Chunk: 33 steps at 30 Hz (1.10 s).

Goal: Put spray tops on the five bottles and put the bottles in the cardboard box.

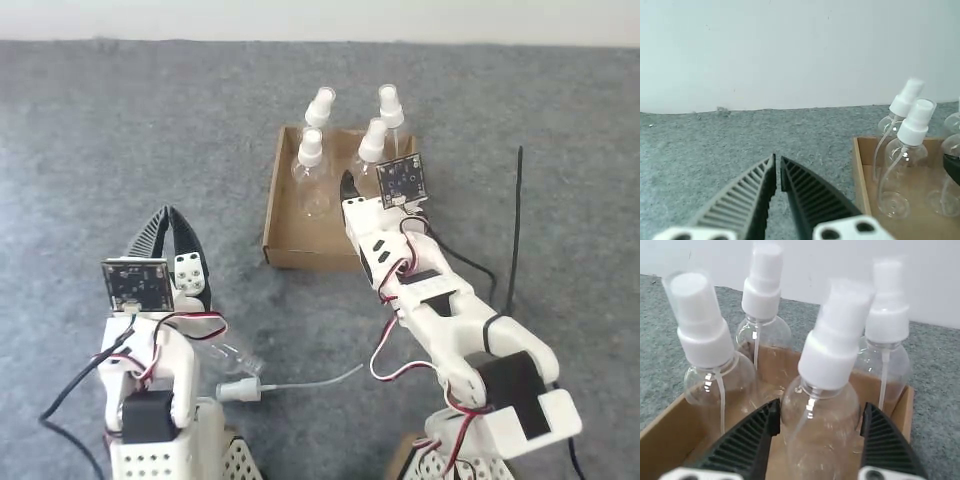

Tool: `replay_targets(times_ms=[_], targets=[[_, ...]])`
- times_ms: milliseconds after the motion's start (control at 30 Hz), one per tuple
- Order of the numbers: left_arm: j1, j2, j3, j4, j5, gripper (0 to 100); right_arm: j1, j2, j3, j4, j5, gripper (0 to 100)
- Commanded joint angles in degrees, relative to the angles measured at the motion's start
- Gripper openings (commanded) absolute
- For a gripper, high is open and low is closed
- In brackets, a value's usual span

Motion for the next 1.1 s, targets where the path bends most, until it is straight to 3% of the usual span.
replay_targets(times_ms=[0,233,833,1067], targets=[[-0.26,-1.05,-0.40,-1.67,-0.44,1,0.13,-1.10,-1.41,-0.92,-0.35,22.1],[-0.26,-1.05,-0.40,-1.67,-0.44,1,0.13,-1.10,-1.32,-0.92,-0.44,31.3],[-0.26,-1.05,-0.40,-1.67,-0.44,1,-2.15,-9.27,5.63,-0.84,-1.58,31.1],[-0.26,-1.05,-0.40,-1.67,-0.44,1,-2.07,-12.62,6.24,6.73,-1.76,31.1]])
